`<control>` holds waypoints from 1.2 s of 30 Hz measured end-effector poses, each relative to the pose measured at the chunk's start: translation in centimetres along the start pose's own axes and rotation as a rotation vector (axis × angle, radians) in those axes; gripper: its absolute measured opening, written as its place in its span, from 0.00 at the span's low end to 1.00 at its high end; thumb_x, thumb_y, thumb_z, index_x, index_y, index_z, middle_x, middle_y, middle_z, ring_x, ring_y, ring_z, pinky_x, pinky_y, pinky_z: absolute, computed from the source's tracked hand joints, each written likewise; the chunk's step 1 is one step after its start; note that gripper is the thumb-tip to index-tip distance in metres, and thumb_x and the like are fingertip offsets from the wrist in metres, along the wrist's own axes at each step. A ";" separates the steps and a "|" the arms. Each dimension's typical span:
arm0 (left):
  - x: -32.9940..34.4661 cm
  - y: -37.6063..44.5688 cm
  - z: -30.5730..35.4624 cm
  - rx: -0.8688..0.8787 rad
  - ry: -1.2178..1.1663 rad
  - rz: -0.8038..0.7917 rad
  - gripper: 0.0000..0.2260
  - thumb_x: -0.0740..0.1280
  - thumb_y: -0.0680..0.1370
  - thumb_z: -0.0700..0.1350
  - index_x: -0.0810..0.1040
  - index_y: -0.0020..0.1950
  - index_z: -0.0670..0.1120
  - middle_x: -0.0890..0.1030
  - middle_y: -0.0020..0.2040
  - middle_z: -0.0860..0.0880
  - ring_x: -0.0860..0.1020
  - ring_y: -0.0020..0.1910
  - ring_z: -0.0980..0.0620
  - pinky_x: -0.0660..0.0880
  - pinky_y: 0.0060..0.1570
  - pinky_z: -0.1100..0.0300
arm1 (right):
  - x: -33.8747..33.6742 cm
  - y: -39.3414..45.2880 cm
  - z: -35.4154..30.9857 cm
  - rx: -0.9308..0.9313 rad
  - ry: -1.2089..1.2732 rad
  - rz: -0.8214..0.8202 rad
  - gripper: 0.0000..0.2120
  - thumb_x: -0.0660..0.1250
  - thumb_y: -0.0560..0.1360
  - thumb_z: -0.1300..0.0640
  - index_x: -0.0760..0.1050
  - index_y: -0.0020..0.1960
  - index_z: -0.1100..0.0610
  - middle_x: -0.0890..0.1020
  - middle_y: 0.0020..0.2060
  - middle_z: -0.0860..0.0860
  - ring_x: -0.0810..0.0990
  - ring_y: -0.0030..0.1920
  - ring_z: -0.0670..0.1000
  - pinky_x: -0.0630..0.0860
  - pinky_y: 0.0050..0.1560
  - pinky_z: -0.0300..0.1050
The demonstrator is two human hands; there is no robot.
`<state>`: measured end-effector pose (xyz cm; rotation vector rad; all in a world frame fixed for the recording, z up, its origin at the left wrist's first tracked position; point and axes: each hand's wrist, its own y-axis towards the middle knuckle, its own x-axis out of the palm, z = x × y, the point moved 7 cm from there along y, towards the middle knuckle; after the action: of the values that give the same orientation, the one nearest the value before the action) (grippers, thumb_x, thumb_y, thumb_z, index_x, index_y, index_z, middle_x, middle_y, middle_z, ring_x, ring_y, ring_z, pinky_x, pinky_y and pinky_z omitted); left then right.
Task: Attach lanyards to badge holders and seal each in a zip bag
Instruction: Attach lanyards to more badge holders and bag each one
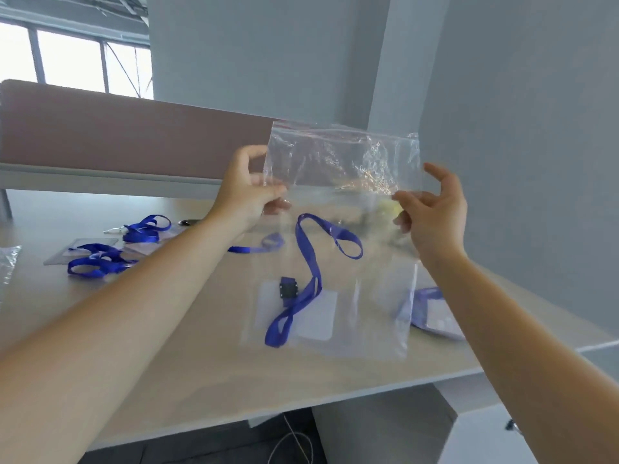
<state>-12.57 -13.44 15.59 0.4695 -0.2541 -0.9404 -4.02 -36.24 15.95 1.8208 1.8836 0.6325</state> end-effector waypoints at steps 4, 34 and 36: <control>4.8 -0.4 0.2 0.021 -0.004 -0.138 0.18 0.61 0.75 0.30 0.70 0.61 0.47 0.75 0.43 0.48 0.77 0.21 0.61 0.73 0.24 0.71 | -4.4 0.6 0.2 -0.022 -0.123 0.049 0.13 0.61 0.75 0.64 0.74 0.57 0.54 0.74 0.30 0.48 0.71 0.18 0.40 0.69 0.28 0.32; 30.4 9.6 -19.7 -0.191 0.283 -0.776 0.22 0.64 0.75 0.33 0.68 0.68 0.44 0.70 0.68 0.45 0.74 0.48 0.58 0.72 0.37 0.77 | -16.3 10.6 24.2 0.400 -0.634 -0.161 0.21 0.62 0.76 0.60 0.66 0.69 0.57 0.72 0.65 0.55 0.73 0.62 0.54 0.66 0.59 0.39; 31.0 9.4 -21.3 -0.169 0.311 -0.781 0.24 0.65 0.73 0.32 0.67 0.68 0.42 0.70 0.68 0.46 0.70 0.58 0.57 0.69 0.41 0.81 | -16.6 9.9 25.8 0.467 -0.615 -0.190 0.21 0.62 0.76 0.60 0.66 0.68 0.56 0.73 0.63 0.55 0.73 0.61 0.53 0.66 0.53 0.37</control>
<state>20.50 -28.40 1.93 0.5603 0.3202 -1.6101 19.97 -52.02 1.38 1.7782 1.8104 -0.4340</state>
